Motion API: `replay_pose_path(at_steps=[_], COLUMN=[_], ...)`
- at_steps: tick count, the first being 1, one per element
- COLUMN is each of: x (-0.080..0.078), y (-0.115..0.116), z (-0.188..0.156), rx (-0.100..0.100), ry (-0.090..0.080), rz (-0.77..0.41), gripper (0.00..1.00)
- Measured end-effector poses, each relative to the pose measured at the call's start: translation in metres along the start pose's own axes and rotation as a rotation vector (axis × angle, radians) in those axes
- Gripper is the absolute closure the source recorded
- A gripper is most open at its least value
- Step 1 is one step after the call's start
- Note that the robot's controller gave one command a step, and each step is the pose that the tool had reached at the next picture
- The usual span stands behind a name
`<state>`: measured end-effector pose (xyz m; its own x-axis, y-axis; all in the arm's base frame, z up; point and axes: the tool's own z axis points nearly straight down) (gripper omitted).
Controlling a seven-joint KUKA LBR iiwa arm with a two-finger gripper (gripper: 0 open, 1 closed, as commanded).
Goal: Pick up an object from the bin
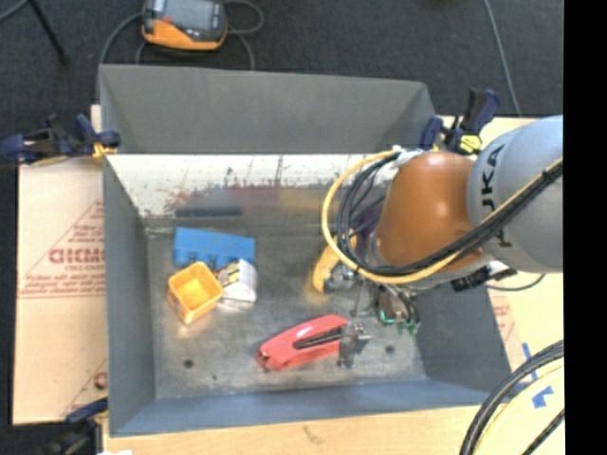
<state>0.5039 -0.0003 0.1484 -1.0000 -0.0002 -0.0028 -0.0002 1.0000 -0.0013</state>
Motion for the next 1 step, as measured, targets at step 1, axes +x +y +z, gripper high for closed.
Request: replay_pose_path(at_steps=[1], x=[-0.0132], y=[0.0060], z=[0.0698], rx=[0.003], ry=[-0.006], rz=[-0.565], gripper=[1.00])
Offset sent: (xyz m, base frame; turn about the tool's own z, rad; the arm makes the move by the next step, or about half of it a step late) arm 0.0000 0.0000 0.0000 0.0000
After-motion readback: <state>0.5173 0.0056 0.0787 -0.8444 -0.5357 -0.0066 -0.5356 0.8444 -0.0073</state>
